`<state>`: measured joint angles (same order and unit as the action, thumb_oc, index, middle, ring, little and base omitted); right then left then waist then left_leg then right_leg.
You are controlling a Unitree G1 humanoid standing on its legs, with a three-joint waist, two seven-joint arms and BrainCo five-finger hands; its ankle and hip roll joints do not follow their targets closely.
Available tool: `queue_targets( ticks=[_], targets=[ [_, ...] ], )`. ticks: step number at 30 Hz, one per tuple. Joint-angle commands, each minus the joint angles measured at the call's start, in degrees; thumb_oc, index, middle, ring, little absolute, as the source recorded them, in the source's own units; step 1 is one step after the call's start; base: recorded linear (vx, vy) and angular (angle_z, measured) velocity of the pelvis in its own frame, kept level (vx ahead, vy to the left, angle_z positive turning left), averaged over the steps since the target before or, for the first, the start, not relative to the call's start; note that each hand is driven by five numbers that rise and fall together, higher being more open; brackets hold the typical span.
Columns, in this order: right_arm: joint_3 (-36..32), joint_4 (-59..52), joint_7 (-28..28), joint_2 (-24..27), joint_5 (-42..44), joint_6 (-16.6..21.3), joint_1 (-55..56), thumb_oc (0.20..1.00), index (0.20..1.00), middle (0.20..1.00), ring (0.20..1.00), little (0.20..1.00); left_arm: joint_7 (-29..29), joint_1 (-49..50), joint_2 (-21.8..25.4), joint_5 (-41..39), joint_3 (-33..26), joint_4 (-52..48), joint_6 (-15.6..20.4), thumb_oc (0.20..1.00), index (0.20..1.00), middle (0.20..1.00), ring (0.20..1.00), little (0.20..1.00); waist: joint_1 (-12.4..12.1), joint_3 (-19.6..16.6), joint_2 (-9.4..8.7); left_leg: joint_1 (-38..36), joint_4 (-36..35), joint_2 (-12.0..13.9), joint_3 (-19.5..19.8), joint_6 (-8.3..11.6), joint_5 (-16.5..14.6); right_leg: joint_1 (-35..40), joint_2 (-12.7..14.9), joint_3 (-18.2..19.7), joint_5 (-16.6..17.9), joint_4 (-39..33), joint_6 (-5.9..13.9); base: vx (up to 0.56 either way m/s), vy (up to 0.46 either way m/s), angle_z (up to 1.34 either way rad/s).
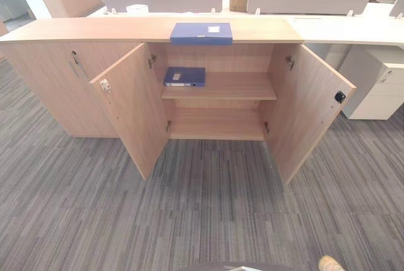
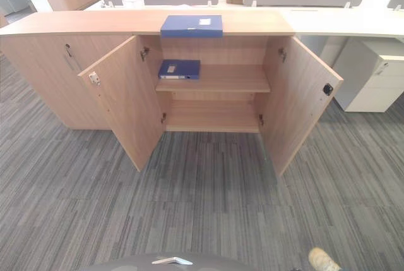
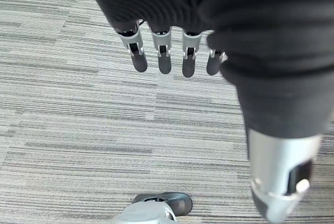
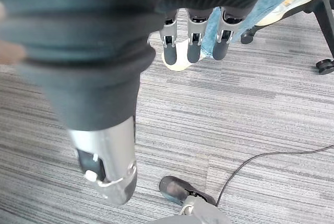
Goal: Put the empty folder in the office cabinet
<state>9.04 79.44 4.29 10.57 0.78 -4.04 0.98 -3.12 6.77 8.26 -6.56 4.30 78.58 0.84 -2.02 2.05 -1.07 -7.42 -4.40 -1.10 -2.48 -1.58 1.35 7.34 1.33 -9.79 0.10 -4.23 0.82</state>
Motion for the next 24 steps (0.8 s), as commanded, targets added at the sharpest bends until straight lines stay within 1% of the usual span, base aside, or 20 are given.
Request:
queue_targets(
  ticks=[1, 24],
  targets=[
    [0.68, 4.47, 0.38, 1.56, 1.40, 0.33, -4.14, 1.000, 1.000, 1.000, 1.000, 1.000, -0.07, -2.18, 0.99, -1.98, -1.55, 3.31, 0.83, 1.000, 1.000, 1.000, 1.000, 1.000, 0.02, -0.48, -1.04, 0.96, -0.60, 2.45, 0.45, 3.71, -4.22, -1.48, 4.36, 0.46, -0.63, -0.77, 6.10, 0.00, 0.000, 0.00],
    [1.63, 4.49, 0.04, 1.56, 0.55, 0.20, -4.34, 1.000, 1.000, 1.000, 1.000, 1.000, 0.98, -2.26, 0.98, -0.64, -0.52, 4.61, 0.41, 1.000, 1.000, 1.000, 1.000, 1.000, 0.21, -0.58, -0.96, 0.77, -0.60, 2.57, 0.14, 3.73, -4.31, -1.51, 4.42, 0.58, -0.55, -0.77, 6.06, 0.00, 0.000, 0.00]
  ],
)
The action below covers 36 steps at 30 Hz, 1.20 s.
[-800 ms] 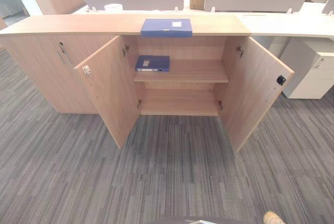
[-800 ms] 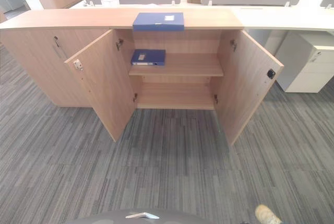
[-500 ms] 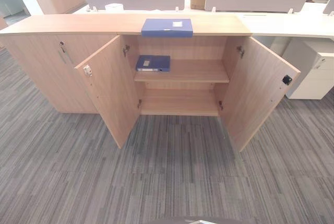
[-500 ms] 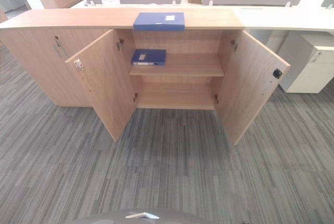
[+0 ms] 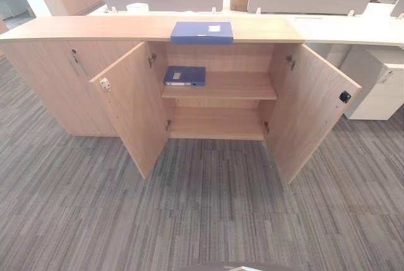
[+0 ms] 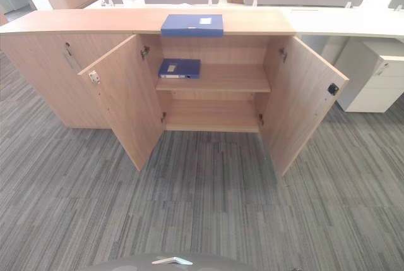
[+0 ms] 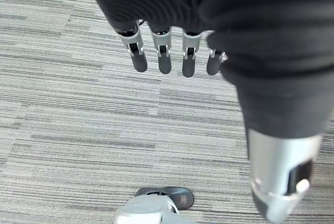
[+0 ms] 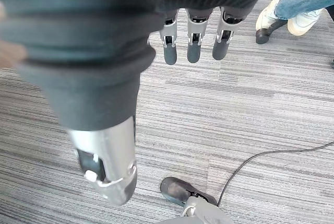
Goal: Put the empty folder in the office cabinet
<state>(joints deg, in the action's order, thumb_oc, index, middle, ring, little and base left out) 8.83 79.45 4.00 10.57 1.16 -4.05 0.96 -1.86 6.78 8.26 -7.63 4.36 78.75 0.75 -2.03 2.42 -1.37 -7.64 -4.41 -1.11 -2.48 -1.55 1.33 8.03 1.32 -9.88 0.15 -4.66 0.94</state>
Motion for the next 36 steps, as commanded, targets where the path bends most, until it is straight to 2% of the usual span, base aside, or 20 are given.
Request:
queue_targets(
  ticks=[1, 19, 24, 29, 36],
  targets=[
    [1.87, 4.48, 0.35, 1.53, 0.16, 0.18, -4.32, 1.000, 1.000, 1.000, 1.000, 1.000, -0.27, -2.26, 0.98, 0.43, -0.56, 4.43, 0.48, 1.000, 1.000, 1.000, 1.000, 1.000, 0.23, -0.96, -0.67, 0.96, -0.59, 2.58, 0.11, 3.71, -4.30, -2.19, 4.45, 0.68, -0.60, -0.34, 5.94, 0.00, 0.000, 0.00],
    [1.62, 4.39, -0.67, 2.07, 0.59, -0.18, -4.78, 1.000, 1.000, 1.000, 1.000, 1.000, 1.48, -2.06, 1.20, -1.86, -1.41, 4.43, 0.46, 1.000, 1.000, 1.000, 1.000, 1.000, -0.22, 0.08, -0.28, 1.71, -0.59, 2.44, 0.32, 3.62, -4.00, -2.83, 4.68, 0.24, -0.31, -0.34, 6.20, 0.01, -0.009, 0.00],
    [2.15, 3.66, -0.50, 2.65, 0.67, -0.21, -5.87, 1.000, 1.000, 1.000, 1.000, 1.000, 1.85, -3.01, 1.44, -2.25, -0.32, 3.94, 0.56, 1.000, 1.000, 1.000, 1.000, 1.000, -0.10, 1.11, 0.02, 2.63, -0.59, 2.70, 0.80, 3.56, -3.47, -3.37, 4.37, 0.08, -0.41, -0.16, 5.62, 0.05, -0.047, 0.01],
    [2.30, 3.10, -0.42, 3.20, 1.52, -0.16, -6.56, 1.000, 1.000, 1.000, 1.000, 1.000, 2.12, -3.76, 1.63, -3.37, -0.08, 3.53, 0.39, 1.000, 1.000, 1.000, 1.000, 1.000, 0.22, 2.11, 0.42, 4.05, 0.17, 3.17, 1.62, 3.56, -2.91, -5.93, 3.55, -0.26, -2.42, 3.61, 4.38, 0.07, -0.082, 0.12],
    [2.06, 2.79, -0.12, 4.36, 2.33, -0.13, -7.25, 1.000, 1.000, 1.000, 1.000, 1.000, 2.21, -4.32, 1.19, -5.01, 0.10, 2.38, 0.51, 1.000, 1.000, 1.000, 1.000, 1.000, 0.22, 3.25, 0.97, 6.23, 8.18, 2.10, 2.39, 3.11, -6.57, -5.14, 3.71, -0.52, -5.03, 5.45, 2.88, 0.10, -0.079, 0.13]
  ],
)
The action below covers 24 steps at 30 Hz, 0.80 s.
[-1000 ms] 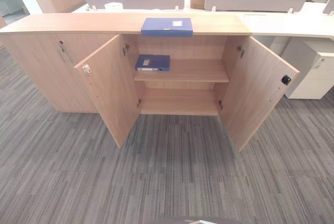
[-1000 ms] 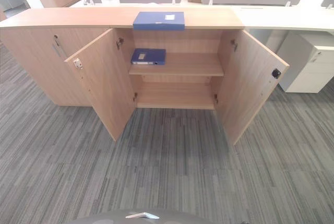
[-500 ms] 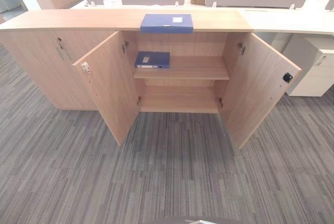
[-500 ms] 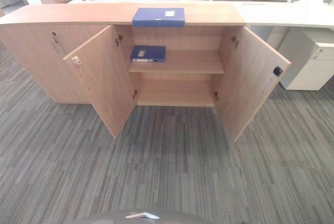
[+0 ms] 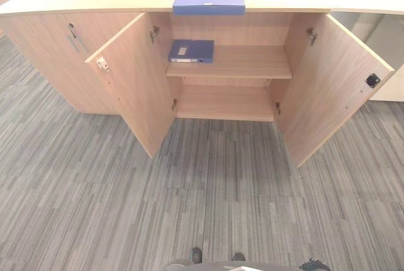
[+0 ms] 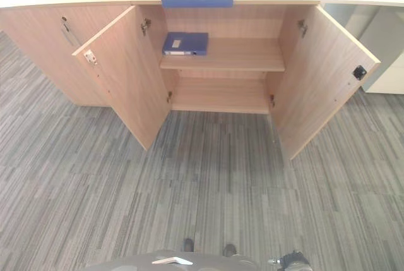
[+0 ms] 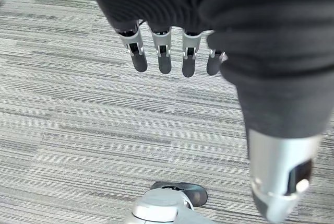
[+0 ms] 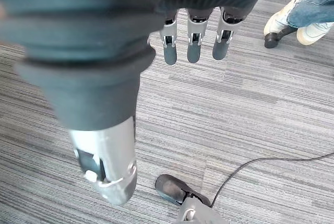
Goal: Put the empty folder in the office cabinet
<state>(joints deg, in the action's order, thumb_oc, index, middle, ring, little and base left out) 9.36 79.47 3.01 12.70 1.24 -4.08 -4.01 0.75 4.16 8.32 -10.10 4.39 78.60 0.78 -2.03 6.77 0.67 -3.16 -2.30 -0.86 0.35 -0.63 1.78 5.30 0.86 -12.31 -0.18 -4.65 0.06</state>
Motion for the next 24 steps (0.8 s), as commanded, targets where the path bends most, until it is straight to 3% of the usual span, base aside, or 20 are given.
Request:
queue_targets(
  ticks=[1, 4, 5, 9, 10, 12, 13, 14, 17, 19, 21, 22, 24],
  targets=[
    [1.53, 2.77, 0.87, 2.23, 2.26, -0.10, -2.28, 1.000, 1.000, 1.000, 1.000, 1.000, -0.39, -1.71, 1.13, -2.53, 0.07, 2.52, 0.48, 1.000, 1.000, 1.000, 1.000, 1.000, 0.24, -1.10, -1.05, 1.84, 6.23, 1.85, -0.42, 2.19, -7.11, -2.43, 4.17, 1.90, -4.72, 5.48, 3.76, 0.07, -0.035, 0.00],
    [1.46, 2.63, 0.98, 2.65, 2.70, -0.03, -2.53, 1.000, 1.000, 1.000, 1.000, 1.000, -0.46, -2.00, 0.76, -3.85, -0.09, 1.55, 0.67, 1.000, 1.000, 1.000, 1.000, 1.000, -0.02, -0.28, -1.03, 4.35, 13.01, 0.50, -0.50, 2.39, -7.94, -1.63, 4.59, 2.21, -5.84, 6.24, 2.81, 0.08, -0.052, 0.01],
    [1.43, 2.38, 1.13, 3.05, 3.19, 0.03, -2.98, 1.000, 1.000, 1.000, 1.000, 1.000, -0.78, -2.47, 0.45, -5.42, -0.12, 0.65, 0.85, 1.000, 1.000, 1.000, 1.000, 1.000, -0.22, 0.93, -1.11, 8.16, 20.47, -0.26, -0.62, 2.98, -6.24, -1.42, 5.03, 2.21, -6.52, 6.98, 2.00, 0.04, -0.055, 0.13],
    [1.55, 2.53, 1.75, 3.70, 3.29, -0.23, -4.03, 1.000, 1.000, 1.000, 1.000, 1.000, -1.19, -2.95, -0.14, -6.65, 0.11, -0.30, 1.18, 1.000, 1.000, 1.000, 1.000, 1.000, -0.39, 1.89, -1.02, 13.49, 24.58, 1.02, -2.31, 3.49, -5.21, -0.48, 5.15, 1.98, -8.08, 7.10, 1.65, 0.10, -0.011, 0.13],
    [1.46, 2.52, 1.89, 3.79, 3.67, -0.26, -4.30, 1.000, 1.000, 1.000, 1.000, 1.000, -1.08, -2.57, -0.19, -7.36, -0.15, -0.11, 1.12, 1.000, 1.000, 1.000, 1.000, 1.000, -1.05, 1.53, -1.07, 15.98, 20.66, 2.17, -3.15, 2.93, -5.92, 0.79, 5.38, 1.95, -9.01, 6.69, 2.37, 0.25, 0.037, -0.08],
    [1.39, 2.41, 1.86, 3.71, 3.88, -0.24, -4.19, 1.000, 1.000, 1.000, 1.000, 1.000, -1.05, -2.32, -0.26, -7.89, -0.24, 0.02, 1.11, 1.000, 1.000, 1.000, 1.000, 1.000, -1.46, 1.35, -0.98, 16.88, 17.81, 2.65, -2.66, 3.14, -4.25, 1.62, 5.34, 1.95, -9.57, 6.50, 2.70, 0.28, 0.051, -0.03],
    [1.13, 2.25, 1.81, 3.56, 4.40, -0.21, -3.95, 1.000, 1.000, 1.000, 1.000, 1.000, -1.74, -2.03, -0.32, -10.08, -1.48, 0.96, 1.01, 1.000, 1.000, 1.000, 1.000, 1.000, -2.54, 0.85, -0.06, 19.11, 10.95, 4.02, -0.71, 4.51, 1.45, 4.02, 4.78, 2.24, -10.61, 5.46, 3.47, 0.22, 0.048, 0.00],
    [1.14, 2.25, 1.82, 3.54, 4.40, -0.21, -3.94, 1.000, 1.000, 1.000, 1.000, 1.000, -1.74, -2.02, -0.31, -10.10, -1.47, 0.97, 1.02, 1.000, 1.000, 1.000, 1.000, 1.000, -2.50, 0.99, -0.18, 18.72, 10.51, 3.89, -0.73, 4.53, 1.67, 4.24, 4.90, 2.19, -10.67, 5.42, 3.47, 0.34, 0.076, 0.05],
    [0.21, 3.34, 1.68, 3.27, 4.16, -0.59, -3.59, 1.000, 1.000, 1.000, 1.000, 1.000, -2.54, -1.21, -0.80, -13.52, -4.48, 3.25, 1.18, 1.000, 1.000, 1.000, 1.000, 1.000, -4.44, 0.31, 0.46, 21.76, 1.81, 5.69, -0.27, 6.80, 7.62, 9.98, 6.24, 4.11, -12.21, 4.09, 5.67, 0.45, 0.145, -0.12],
    [-0.56, 3.95, 1.03, 3.05, 3.39, -0.83, -2.91, 1.000, 1.000, 1.000, 1.000, 1.000, -1.81, -0.06, -0.79, -11.88, -5.65, 4.86, 0.65, 1.000, 1.000, 1.000, 1.000, 1.000, -5.54, -1.16, 0.68, 20.26, 0.50, 5.92, -0.83, 7.12, 8.87, 11.94, 7.24, 5.03, -12.41, 4.00, 6.76, 0.44, 0.177, -0.62],
    [-1.31, 4.43, 0.83, 2.91, 3.06, -1.02, -2.28, 1.000, 1.000, 1.000, 1.000, 1.000, -1.72, 0.65, -0.62, -11.12, -6.21, 5.62, 0.53, 1.000, 1.000, 1.000, 1.000, 1.000, -5.84, -2.04, 0.58, 19.58, 0.06, 5.74, -1.45, 6.97, 9.67, 12.75, 8.36, 4.88, -12.57, 4.01, 7.43, 0.31, 0.188, -0.81],
    [-1.92, 4.98, -0.09, 2.94, 2.33, -1.20, -1.50, 1.000, 1.000, 1.000, 1.000, 1.000, -1.28, 1.53, -0.24, -10.27, -6.90, 6.20, 0.29, 1.000, 1.000, 1.000, 1.000, 1.000, -6.58, -3.17, 0.11, 18.97, 0.10, 4.20, -1.40, 6.09, 9.41, 12.69, 10.28, 4.88, -12.53, 5.70, 8.76, 0.56, 0.359, -0.41],
    [-3.11, 6.13, -0.90, 2.69, 1.60, -1.49, -0.79, 1.000, 1.000, 1.000, 1.000, 1.000, -1.00, 2.80, 0.46, -7.97, -8.44, 8.22, -0.40, 1.000, 1.000, 1.000, 1.000, 1.000, -6.87, -4.91, -1.03, 13.98, -0.78, 0.31, -3.46, 3.10, 7.21, 8.88, 15.58, 5.16, -7.39, 16.92, 11.64, 0.49, 0.400, -0.29]
  ],
)
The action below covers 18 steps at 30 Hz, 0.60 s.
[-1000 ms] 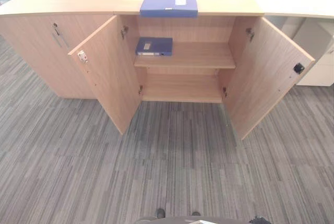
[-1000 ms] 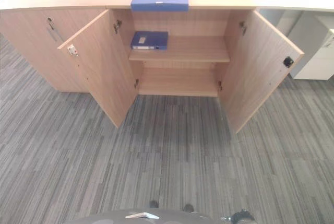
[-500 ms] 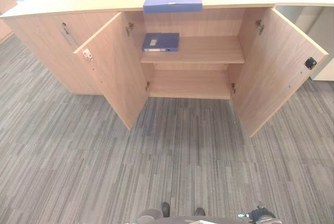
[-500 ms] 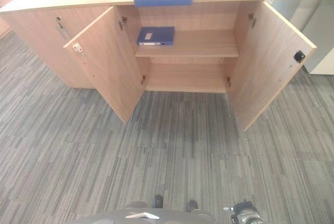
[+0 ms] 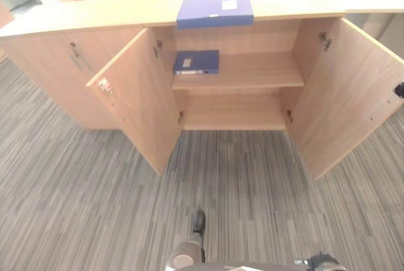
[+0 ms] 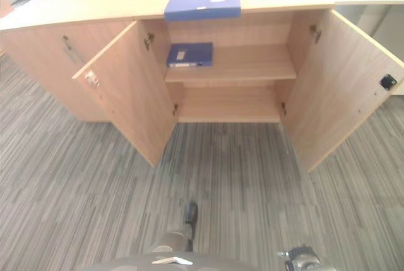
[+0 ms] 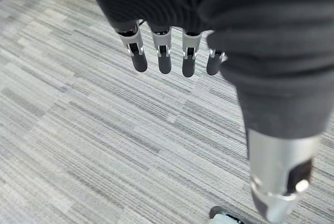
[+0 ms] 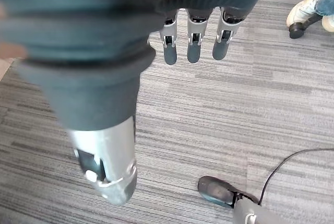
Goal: Put the empty folder in the office cabinet
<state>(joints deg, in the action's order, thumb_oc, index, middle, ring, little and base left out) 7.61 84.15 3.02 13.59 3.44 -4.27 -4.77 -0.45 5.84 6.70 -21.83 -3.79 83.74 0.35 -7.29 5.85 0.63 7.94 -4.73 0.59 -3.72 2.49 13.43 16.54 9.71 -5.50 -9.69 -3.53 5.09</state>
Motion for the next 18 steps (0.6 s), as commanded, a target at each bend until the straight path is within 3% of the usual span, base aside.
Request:
queue_targets(
  ticks=[1, 2, 3, 4, 5, 6, 7, 8, 10, 11, 13, 14, 16, 18],
  targets=[
    [-1.39, 1.42, -1.22, 2.00, -1.02, -1.49, -0.01, 1.000, 1.000, 1.000, 1.000, 1.000, 0.38, 1.35, 2.30, 3.56, -0.79, 3.42, -0.05, 1.000, 1.000, 1.000, 1.000, 1.000, -1.53, -3.85, -1.08, 0.91, 1.05, -2.81, 0.09, -1.23, -5.41, -5.11, 9.24, -1.27, 7.60, 22.11, 7.05, 0.29, 0.410, -0.45],
    [-1.34, 0.73, -1.39, 2.23, -1.03, -1.57, -0.06, 1.000, 1.000, 1.000, 1.000, 1.000, 0.65, 1.26, 2.45, 2.93, -1.01, 3.24, -0.22, 1.000, 1.000, 1.000, 1.000, 1.000, -1.56, -3.33, -0.95, -1.13, 0.48, -4.77, -0.17, -3.00, -6.52, -8.42, 12.03, -1.00, 15.34, 28.67, 6.95, 0.24, 0.406, -0.53],
    [-1.36, 0.05, -1.21, 2.28, -0.59, -1.57, -0.22, 1.000, 1.000, 1.000, 1.000, 1.000, 0.85, 1.24, 2.51, 2.51, -0.86, 2.88, -0.39, 1.000, 1.000, 1.000, 1.000, 1.000, -1.00, -2.81, -0.42, -2.80, 0.05, -5.77, 0.23, -4.04, -7.11, -10.48, 13.19, -1.16, 19.58, 33.71, 4.99, 0.23, 0.378, -0.43],
    [-1.42, -0.45, -1.02, 2.30, -0.15, -1.36, -0.21, 1.000, 1.000, 1.000, 1.000, 1.000, 1.16, 1.09, 2.80, 3.00, -0.31, 2.38, -0.36, 1.000, 1.000, 1.000, 1.000, 1.000, -0.65, -2.34, -0.33, -4.04, -0.27, -6.63, 0.06, -4.57, -7.92, -11.90, 14.11, -2.21, 20.17, 36.55, 3.71, 0.24, 0.306, -0.02],
    [-1.33, -0.65, -0.69, 2.15, 0.10, -1.30, -0.37, 1.000, 1.000, 1.000, 1.000, 1.000, 1.15, 1.04, 3.05, 3.09, 0.05, 2.21, -0.39, 1.000, 1.000, 1.000, 1.000, 1.000, -0.32, -1.99, -0.63, -5.14, -0.27, -7.63, 0.43, -5.08, -9.14, -13.05, 16.10, -4.10, 20.12, 38.48, 3.76, 0.25, 0.216, 0.33],
    [-1.18, -1.13, -0.55, 2.02, 0.37, -1.25, -0.67, 1.000, 1.000, 1.000, 1.000, 1.000, 0.98, 0.88, 3.26, 2.98, 0.16, 2.02, -0.37, 1.000, 1.000, 1.000, 1.000, 1.000, -0.37, -1.81, -1.01, -6.02, -0.27, -8.21, 0.72, -5.28, -10.63, -14.18, 18.11, -6.34, 20.69, 36.92, 4.16, 0.24, 0.108, 0.52],
    [-1.04, -1.63, -0.55, 1.90, 0.55, -1.23, -1.06, 1.000, 1.000, 1.000, 1.000, 1.000, 0.81, 0.76, 3.42, 2.76, 0.26, 1.84, -0.29, 1.000, 1.000, 1.000, 1.000, 1.000, 0.10, -1.74, -0.96, -6.43, -0.27, -7.95, 1.08, -5.12, -11.00, -15.22, 18.10, -7.94, 20.98, 33.66, 3.85, 0.22, -0.003, 0.32],
    [-0.69, -2.34, -0.81, 1.53, 0.76, -1.08, -1.49, 1.000, 1.000, 1.000, 1.000, 1.000, 0.73, 0.51, 3.59, 2.53, 0.62, 1.44, -0.05, 1.000, 1.000, 1.000, 1.000, 1.000, 0.72, -1.30, -0.17, -6.96, -0.27, -6.88, 1.75, -4.83, -11.12, -17.92, 16.77, -8.39, 18.81, 31.12, 3.37, 0.21, -0.082, 0.15],
    [-0.76, -3.44, -0.61, 1.56, 1.05, -1.07, -1.86, 1.000, 1.000, 1.000, 1.000, 1.000, 0.61, 0.41, 3.60, 2.20, 0.91, 1.07, 0.08, 1.000, 1.000, 1.000, 1.000, 1.000, 1.45, -0.88, 0.37, -7.47, -0.27, -6.07, 2.23, -4.58, -11.25, -19.23, 15.84, -8.32, 17.80, 28.30, 3.47, 0.19, -0.169, 0.00],
    [-1.47, -4.91, -0.23, 2.26, 1.87, -1.24, -2.09, 1.000, 1.000, 1.000, 1.000, 1.000, 0.03, -0.34, 3.64, 1.83, 2.01, -0.92, 0.64, 1.000, 1.000, 1.000, 1.000, 1.000, 3.63, 1.03, 0.45, -9.68, -0.27, -4.66, 2.96, -3.37, -12.57, -20.62, 13.25, -9.17, 17.32, 15.33, 4.98, 0.18, -0.212, 0.12],
    [-1.47, -4.91, -0.23, 2.27, 1.87, -1.24, -2.11, 1.000, 1.000, 1.000, 1.000, 1.000, 0.03, -0.36, 3.63, 1.83, 2.01, -0.92, 0.63, 1.000, 1.000, 1.000, 1.000, 1.000, 3.71, 0.97, 0.54, -9.56, -0.27, -4.57, 3.05, -3.36, -12.48, -20.44, 13.10, -9.38, 17.65, 14.85, 4.93, 0.18, -0.169, 0.43],
    [-2.04, -4.75, -0.14, 2.41, 2.56, -1.43, -2.10, 1.000, 1.000, 1.000, 1.000, 1.000, -0.22, -0.67, 3.73, 1.75, 2.29, -1.26, 0.82, 1.000, 1.000, 1.000, 1.000, 1.000, 4.83, 1.62, -0.29, -11.40, -0.27, -4.25, 3.52, -2.65, -13.75, -21.80, 11.11, -8.09, 18.51, 8.75, 6.18, 0.28, -0.190, 0.58],
    [-2.00, -3.96, -0.23, 2.35, 2.68, -1.51, -1.51, 1.000, 1.000, 1.000, 1.000, 1.000, -0.15, -0.98, 3.84, 2.29, 2.52, -1.10, 0.91, 1.000, 1.000, 1.000, 1.000, 1.000, 5.57, 1.78, -1.33, -13.54, -0.27, -3.87, 4.02, -2.11, -15.35, -22.06, 8.11, -8.07, 18.12, 5.17, 6.12, 0.32, -0.239, 0.25],
    [-2.16, -3.41, -0.28, 2.38, 2.73, -1.46, -1.29, 1.000, 1.000, 1.000, 1.000, 1.000, 0.16, -0.89, 3.67, 2.90, 2.48, -0.82, 0.83, 1.000, 1.000, 1.000, 1.000, 1.000, 5.65, 1.74, -1.64, -14.48, -0.25, -3.58, 4.43, -1.91, -16.21, -20.71, 7.77, -8.42, 17.83, 4.38, 6.38, 0.21, -0.198, 0.20]
  ],
)
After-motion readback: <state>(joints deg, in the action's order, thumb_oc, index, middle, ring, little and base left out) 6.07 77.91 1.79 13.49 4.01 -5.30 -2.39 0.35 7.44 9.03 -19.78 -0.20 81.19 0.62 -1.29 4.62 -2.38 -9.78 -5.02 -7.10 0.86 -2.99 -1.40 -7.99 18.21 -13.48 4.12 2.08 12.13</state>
